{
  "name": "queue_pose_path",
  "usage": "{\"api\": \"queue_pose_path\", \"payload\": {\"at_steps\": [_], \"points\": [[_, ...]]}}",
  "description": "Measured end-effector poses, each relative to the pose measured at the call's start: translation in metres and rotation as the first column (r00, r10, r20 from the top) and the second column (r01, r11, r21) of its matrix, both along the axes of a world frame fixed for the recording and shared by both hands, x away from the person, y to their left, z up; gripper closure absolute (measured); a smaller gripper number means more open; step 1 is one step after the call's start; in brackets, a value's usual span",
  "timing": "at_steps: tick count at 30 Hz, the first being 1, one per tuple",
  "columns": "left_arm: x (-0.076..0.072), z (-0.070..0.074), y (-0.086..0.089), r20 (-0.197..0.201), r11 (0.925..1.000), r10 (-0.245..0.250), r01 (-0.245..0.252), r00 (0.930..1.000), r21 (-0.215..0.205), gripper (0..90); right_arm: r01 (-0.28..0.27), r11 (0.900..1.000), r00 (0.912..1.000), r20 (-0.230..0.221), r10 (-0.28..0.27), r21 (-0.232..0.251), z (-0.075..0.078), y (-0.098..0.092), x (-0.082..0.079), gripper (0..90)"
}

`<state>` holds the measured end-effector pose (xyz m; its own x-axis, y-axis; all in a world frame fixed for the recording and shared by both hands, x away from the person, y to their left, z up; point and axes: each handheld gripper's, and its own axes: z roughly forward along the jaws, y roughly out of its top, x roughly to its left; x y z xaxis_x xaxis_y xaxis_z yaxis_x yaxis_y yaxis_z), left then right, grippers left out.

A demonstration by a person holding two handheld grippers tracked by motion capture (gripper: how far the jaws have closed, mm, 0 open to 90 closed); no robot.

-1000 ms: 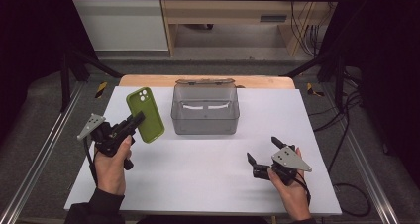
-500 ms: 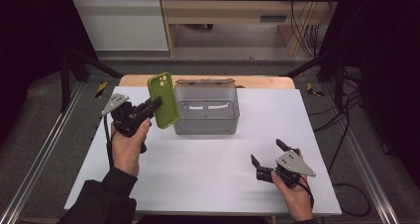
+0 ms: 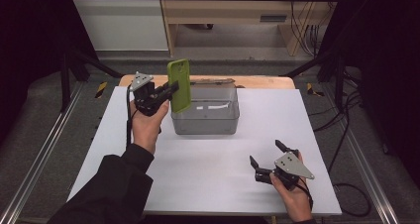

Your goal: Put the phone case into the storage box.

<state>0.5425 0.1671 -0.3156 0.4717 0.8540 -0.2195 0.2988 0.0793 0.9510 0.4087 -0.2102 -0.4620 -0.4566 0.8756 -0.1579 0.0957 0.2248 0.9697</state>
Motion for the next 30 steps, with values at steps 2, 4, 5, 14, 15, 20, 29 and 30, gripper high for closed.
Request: {"api": "queue_pose_path", "payload": {"at_steps": [2,4,5,14,15,20,29,30], "points": [[0.006,0.003,-0.003,0.005,0.9999,0.006,-0.006,1.0,0.009,77.5,0.004,1.0,1.0,0.004,-0.004,0.0,0.0,-0.001,0.0,3.2],[0.01,0.005,-0.004,0.006,0.9998,0.013,-0.013,0.9999,0.012,77.5,0.006,1.0,1.0,0.003,-0.006,0.0,0.0,-0.001,0.0,3.5],[0.012,0.007,-0.004,0.004,0.9999,0.014,-0.014,0.9999,0.003,77.5,0.008,1.0,1.0,0.001,-0.008,0.003,0.001,-0.002,-0.001,3.2],[0.018,0.005,-0.009,-0.009,0.9996,0.028,-0.028,0.9996,0.006,77.5,0.02,0.999,0.9998,0.007,-0.02,0.032,0.002,-0.006,0.0,2.7],[0.018,0.005,-0.009,-0.007,0.9996,0.028,-0.028,0.9996,0.009,77.5,0.02,0.999,0.9998,0.008,-0.02,0.036,0.002,-0.006,0.0,2.6],[0.02,0.005,-0.012,0.002,0.9993,0.037,-0.037,0.9993,0.009,77.5,0.019,0.999,0.9998,0.006,-0.02,0.027,0.0,-0.005,-0.001,2.7],[0.027,-0.001,-0.023,-0.01,0.9992,0.032,-0.032,0.9994,0.023,77.5,0.033,0.999,0.9994,0.012,-0.033,0.026,0.001,-0.005,-0.001,3.0],[0.027,-0.002,-0.025,-0.01,0.9991,0.03,-0.029,0.9995,0.03,77.5,0.033,0.999,0.9994,0.011,-0.033,0.029,0.001,-0.005,-0.001,3.0]]}}
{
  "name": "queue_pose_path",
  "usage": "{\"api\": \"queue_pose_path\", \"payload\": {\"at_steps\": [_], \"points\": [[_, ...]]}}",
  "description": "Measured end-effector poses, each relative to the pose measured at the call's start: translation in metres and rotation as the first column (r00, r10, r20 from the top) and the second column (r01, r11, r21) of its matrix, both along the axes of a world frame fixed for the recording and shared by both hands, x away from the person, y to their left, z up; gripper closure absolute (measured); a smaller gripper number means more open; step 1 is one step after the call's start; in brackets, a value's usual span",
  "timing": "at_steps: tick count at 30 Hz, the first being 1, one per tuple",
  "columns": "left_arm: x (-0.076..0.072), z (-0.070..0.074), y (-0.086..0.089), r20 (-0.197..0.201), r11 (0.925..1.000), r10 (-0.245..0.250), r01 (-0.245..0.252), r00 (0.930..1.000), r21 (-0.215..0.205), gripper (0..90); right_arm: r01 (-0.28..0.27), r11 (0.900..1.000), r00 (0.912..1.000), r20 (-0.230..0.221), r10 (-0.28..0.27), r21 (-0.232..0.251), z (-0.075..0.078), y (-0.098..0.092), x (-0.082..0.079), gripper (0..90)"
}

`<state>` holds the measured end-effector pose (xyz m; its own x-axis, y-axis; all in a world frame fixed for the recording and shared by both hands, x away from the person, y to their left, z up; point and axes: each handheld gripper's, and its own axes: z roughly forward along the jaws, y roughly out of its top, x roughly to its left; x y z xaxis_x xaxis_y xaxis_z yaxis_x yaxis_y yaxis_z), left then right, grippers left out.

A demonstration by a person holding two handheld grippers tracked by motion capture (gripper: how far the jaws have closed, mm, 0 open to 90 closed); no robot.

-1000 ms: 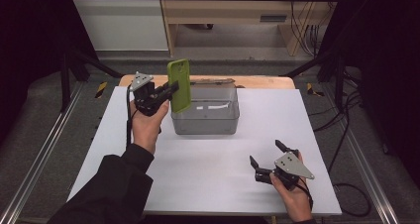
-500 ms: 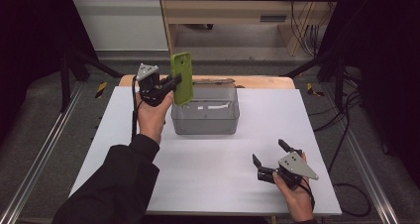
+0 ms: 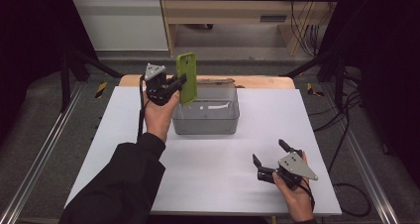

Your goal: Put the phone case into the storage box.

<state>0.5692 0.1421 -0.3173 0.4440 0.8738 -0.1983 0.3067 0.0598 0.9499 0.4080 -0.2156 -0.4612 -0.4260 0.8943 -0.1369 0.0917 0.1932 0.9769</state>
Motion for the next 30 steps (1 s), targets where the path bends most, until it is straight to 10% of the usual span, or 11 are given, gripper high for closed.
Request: {"api": "queue_pose_path", "payload": {"at_steps": [17,30], "points": [[-0.003,-0.006,-0.02,0.026,0.9973,-0.023,0.021,0.9994,0.07,77.5,0.0,1.0,1.0,0.003,0.0,-0.007,-0.001,-0.001,0.0,2.7],[0.003,-0.014,-0.003,0.004,0.9937,0.029,-0.03,0.9996,0.108,77.5,-0.018,1.0,0.9994,-0.028,0.017,-0.014,-0.003,0.002,0.001,3.3]]}}
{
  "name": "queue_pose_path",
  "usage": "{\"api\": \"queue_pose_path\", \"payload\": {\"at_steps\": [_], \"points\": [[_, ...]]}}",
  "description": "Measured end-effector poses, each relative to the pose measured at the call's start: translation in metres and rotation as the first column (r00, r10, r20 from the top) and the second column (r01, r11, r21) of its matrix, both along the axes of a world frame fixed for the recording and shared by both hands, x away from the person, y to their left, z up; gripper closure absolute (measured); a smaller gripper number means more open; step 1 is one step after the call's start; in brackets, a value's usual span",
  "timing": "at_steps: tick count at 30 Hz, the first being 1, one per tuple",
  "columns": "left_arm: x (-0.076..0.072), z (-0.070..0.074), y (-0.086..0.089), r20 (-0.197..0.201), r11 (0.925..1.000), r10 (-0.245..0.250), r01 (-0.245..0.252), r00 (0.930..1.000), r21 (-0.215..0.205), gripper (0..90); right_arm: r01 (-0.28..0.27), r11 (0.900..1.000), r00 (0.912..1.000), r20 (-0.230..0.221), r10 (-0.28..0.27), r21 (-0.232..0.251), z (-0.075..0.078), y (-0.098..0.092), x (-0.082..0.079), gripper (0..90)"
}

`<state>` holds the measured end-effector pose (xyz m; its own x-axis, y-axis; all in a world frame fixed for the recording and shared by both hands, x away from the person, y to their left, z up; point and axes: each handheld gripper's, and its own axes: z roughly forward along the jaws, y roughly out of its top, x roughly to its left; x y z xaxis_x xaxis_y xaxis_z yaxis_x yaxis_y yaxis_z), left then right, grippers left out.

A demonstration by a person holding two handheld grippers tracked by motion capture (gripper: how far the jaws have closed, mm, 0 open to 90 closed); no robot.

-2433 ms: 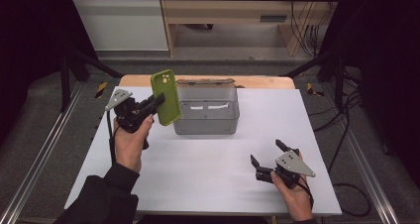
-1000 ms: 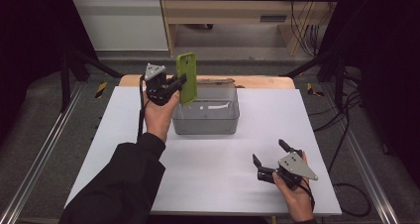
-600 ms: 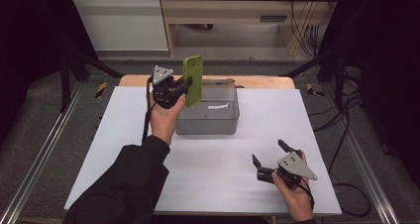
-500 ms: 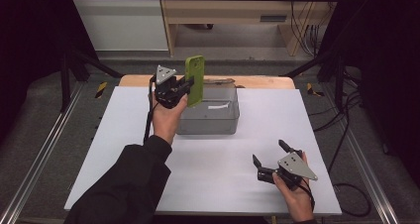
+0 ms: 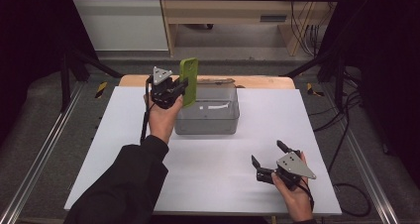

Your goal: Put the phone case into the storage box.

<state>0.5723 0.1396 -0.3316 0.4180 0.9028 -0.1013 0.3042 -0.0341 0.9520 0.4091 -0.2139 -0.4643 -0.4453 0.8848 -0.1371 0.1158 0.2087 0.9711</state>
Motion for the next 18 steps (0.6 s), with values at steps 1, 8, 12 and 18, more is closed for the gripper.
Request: {"api": "queue_pose_path", "payload": {"at_steps": [1,8,12,18], "points": [[0.0,-0.002,0.002,-0.009,1.0,0.007,-0.007,0.9999,-0.003,77.4,0.0,1.0,1.0,0.002,0.0,0.0,0.0,0.0,0.0,3.1],[0.001,-0.01,0.006,-0.024,0.9996,0.027,-0.027,0.9993,0.005,77.5,0.0,1.0,1.0,0.0,0.0,0.0,0.0,0.002,-0.001,2.6],[0.003,-0.012,0.007,-0.029,0.9993,0.037,-0.037,0.9989,0.006,77.4,-0.005,1.0,1.0,0.0,0.005,-0.008,0.0,0.004,-0.001,2.7],[0.005,-0.015,0.01,-0.038,0.9984,0.057,-0.056,0.9977,0.011,77.4,-0.017,1.0,0.9998,-0.01,0.017,-0.017,-0.001,0.005,0.0,3.9]]}}
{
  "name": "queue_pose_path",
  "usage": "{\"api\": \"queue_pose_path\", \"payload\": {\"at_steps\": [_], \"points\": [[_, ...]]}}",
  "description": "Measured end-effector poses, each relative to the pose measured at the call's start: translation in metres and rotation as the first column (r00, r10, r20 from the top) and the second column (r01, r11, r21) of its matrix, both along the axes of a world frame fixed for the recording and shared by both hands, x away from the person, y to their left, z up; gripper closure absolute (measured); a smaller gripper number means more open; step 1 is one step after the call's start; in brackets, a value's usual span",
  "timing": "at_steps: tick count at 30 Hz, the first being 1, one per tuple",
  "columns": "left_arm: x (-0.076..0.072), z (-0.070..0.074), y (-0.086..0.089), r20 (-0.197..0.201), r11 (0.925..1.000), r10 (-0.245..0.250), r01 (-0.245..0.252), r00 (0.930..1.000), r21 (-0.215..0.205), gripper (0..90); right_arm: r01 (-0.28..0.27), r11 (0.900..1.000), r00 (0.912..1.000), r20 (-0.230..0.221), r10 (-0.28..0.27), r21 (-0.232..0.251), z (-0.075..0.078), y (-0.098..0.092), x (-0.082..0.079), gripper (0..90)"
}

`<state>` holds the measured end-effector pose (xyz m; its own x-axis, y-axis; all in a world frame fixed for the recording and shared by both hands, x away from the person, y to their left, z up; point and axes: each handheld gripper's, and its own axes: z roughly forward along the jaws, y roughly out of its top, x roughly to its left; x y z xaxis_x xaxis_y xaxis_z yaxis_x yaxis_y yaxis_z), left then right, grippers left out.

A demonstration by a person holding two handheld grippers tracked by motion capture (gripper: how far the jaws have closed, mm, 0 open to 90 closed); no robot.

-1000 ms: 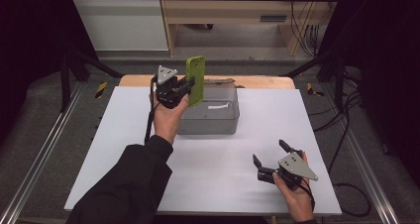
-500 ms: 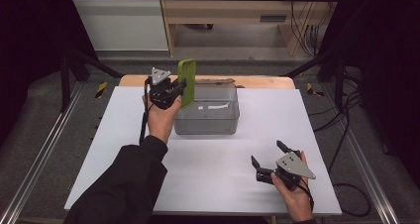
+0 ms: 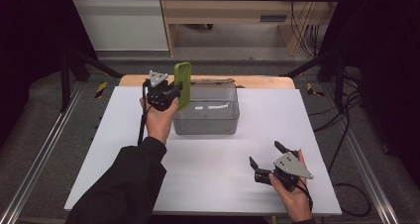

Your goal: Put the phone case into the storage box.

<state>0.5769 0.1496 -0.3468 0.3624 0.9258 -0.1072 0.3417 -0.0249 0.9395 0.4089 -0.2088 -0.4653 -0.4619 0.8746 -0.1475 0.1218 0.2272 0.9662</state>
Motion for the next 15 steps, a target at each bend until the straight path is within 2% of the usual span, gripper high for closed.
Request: {"api": "queue_pose_path", "payload": {"at_steps": [9,12,15], "points": [[0.0048,-0.01,0.0041,-0.034,0.9998,0.015,-0.015,0.9993,0.011,77.4,-0.024,1.0,0.9995,-0.023,0.024,-0.01,-0.0002,0.0017,0.0004,4.1],[0.0056,-0.0104,0.0054,-0.032,0.9995,0.02,-0.019,0.9993,0.025,77.4,-0.024,1.0,0.9995,-0.02,0.024,-0.005,0.0001,0.0017,0.0002,4.1],[0.0065,-0.0103,0.008,-0.039,0.9996,0.028,-0.028,0.9989,0.009,77.4,-0.034,0.999,0.999,-0.028,0.034,-0.008,0.0001,0.0025,0.0002,4.1]]}}
